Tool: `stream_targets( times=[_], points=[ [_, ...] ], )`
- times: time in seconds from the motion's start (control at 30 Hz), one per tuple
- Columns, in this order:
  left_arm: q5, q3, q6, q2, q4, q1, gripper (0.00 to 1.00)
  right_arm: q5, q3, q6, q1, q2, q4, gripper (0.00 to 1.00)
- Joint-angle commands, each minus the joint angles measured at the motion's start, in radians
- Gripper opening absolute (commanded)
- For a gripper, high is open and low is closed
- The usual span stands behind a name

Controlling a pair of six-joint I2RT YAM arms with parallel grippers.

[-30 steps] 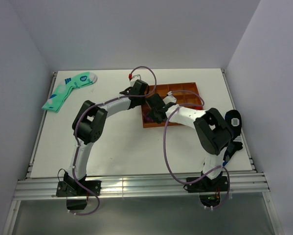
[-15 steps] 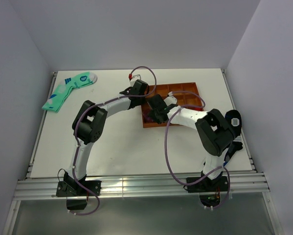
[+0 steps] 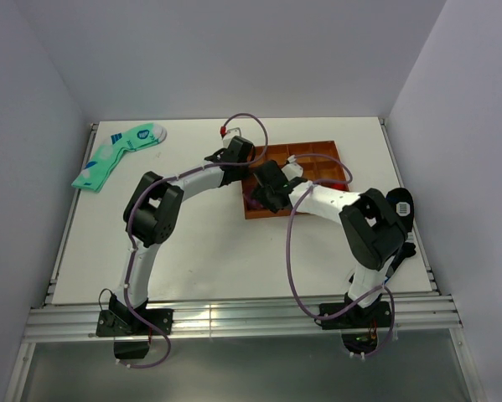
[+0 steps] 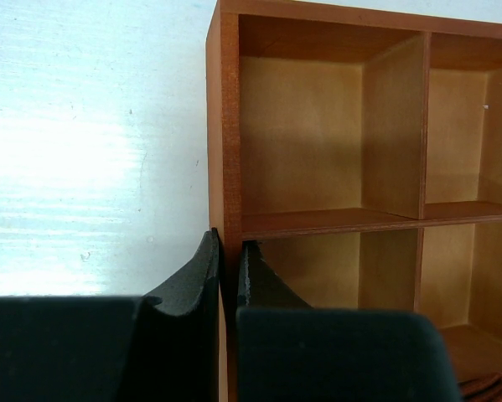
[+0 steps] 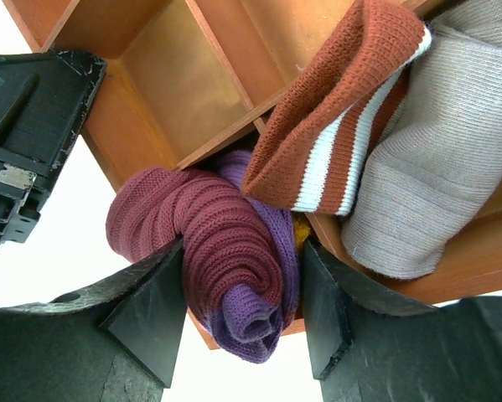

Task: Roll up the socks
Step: Place the sock in the storage box.

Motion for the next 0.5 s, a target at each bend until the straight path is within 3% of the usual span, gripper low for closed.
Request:
stream_targets(
  times=[0.0,0.2,0.27,0.3,0.33,0.4,0.43,0.47],
  points=[
    [0.014,-0.016,-0.009,-0.037,-0.119,0.049,0.0,0.063,-0.101,-0.04,-0.02,0.052,-0.333,0.63],
    [0.017,-0.013,-0.006,-0.033,-0.123,0.053,0.0,0.063,-0.118,-0.042,-0.02,0.03,-0.324,0.62],
    [0.02,-0.011,-0.006,-0.03,-0.123,0.053,0.0,0.069,-0.119,-0.04,-0.02,0.029,-0.33,0.57],
    [0.022,-0.011,-0.008,-0.028,-0.126,0.053,0.0,0.072,-0.119,-0.04,-0.022,0.029,-0.335,0.51],
    [0.025,-0.01,-0.008,-0.027,-0.127,0.053,0.0,0.077,-0.122,-0.037,-0.022,0.03,-0.339,0.34],
    [0.033,-0.008,-0.006,-0.027,-0.129,0.053,0.0,0.083,-0.125,-0.033,-0.02,0.035,-0.341,0.22],
    [0.034,-0.007,-0.008,-0.027,-0.132,0.053,0.0,0.091,-0.124,-0.028,-0.022,0.041,-0.348,0.05],
    [0.036,-0.008,-0.008,-0.03,-0.13,0.053,0.0,0.094,-0.124,-0.028,-0.02,0.049,-0.357,0.01]
  ],
)
